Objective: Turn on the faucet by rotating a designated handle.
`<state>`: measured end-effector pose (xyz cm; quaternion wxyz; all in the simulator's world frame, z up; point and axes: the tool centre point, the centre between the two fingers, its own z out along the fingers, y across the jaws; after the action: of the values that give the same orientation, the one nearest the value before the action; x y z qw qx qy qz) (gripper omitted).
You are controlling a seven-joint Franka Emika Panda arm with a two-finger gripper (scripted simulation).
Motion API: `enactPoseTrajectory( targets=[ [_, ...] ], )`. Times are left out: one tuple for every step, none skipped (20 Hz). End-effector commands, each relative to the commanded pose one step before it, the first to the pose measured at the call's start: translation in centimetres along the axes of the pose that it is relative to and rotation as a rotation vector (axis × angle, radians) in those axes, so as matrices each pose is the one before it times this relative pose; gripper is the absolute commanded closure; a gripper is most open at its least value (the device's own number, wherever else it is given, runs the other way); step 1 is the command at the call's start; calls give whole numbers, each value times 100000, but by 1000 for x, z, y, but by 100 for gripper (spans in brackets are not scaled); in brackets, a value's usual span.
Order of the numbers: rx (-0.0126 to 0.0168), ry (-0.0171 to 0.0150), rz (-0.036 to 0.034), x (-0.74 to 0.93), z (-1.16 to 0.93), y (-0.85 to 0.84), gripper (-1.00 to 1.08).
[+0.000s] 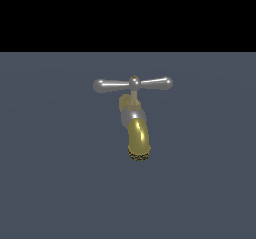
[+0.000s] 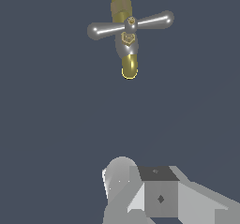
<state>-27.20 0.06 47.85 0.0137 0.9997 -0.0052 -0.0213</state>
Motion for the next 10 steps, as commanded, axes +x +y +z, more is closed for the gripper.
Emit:
enactPoseTrajectory(
  targets=[
    [0,0,0,0,0,1,108],
    [1,1,69,6,11,-8,108],
    [6,1,138,20,33,-40,108],
    [12,2,276,32,54,-53,108],
    [17,2,378,45,76,-77,108],
    [21,3,483,58,98,-100,108],
    [26,4,593,71,120,-121,108],
    [31,4,704,84,142,-143,108],
    [36,5,807,97,164,-167,108],
    [41,6,920,111,186,-188,108]
  ],
)
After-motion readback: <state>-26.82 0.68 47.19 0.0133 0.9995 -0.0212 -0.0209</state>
